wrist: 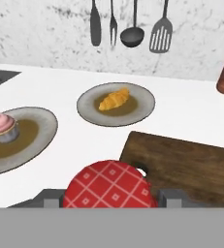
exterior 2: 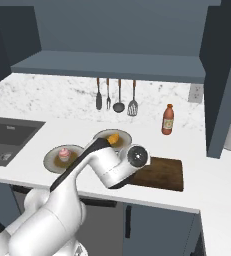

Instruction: From the different types of pastries on the counter, select a croissant and place it on the cutting board. Then retrieve a jar of jam from the cabinet and place it alongside the croissant on the cutting board.

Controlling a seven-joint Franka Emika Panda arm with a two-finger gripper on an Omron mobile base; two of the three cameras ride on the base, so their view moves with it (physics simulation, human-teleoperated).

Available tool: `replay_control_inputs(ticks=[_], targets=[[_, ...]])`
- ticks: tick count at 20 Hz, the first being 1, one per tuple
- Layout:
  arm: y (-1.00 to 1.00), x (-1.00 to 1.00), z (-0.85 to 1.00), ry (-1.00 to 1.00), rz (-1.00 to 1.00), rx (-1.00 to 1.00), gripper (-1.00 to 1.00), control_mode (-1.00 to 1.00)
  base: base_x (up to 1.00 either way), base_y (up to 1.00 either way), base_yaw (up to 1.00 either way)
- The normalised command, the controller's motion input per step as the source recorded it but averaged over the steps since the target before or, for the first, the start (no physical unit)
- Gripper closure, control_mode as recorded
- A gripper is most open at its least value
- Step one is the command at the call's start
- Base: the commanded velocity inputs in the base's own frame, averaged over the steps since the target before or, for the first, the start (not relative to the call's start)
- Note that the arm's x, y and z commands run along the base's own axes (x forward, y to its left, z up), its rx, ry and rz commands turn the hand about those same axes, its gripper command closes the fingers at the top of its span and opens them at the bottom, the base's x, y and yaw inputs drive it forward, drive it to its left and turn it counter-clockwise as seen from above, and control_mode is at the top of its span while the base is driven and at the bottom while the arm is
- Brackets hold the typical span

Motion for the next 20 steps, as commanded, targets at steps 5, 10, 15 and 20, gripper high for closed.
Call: replay_control_inputs(ticks=[5, 10, 15, 20], targets=[[-0.05, 0.15, -0.08, -0.03, 0.1, 0.0, 1.0, -1.0, 0.0, 0.0, 0.0], [-0.14, 0.0, 0.0, 0.0, 0.09, 0.0, 1.0, -1.0, 0.0, 0.0, 0.0], [0.0, 0.05, -0.07, -0.06, 0.11, 0.0, 1.0, -1.0, 0.0, 0.0, 0.0], [0.0, 0.1, -0.42, -0.02, 0.11, 0.0, 1.0, -1.0, 0.0, 0.0, 0.0]])
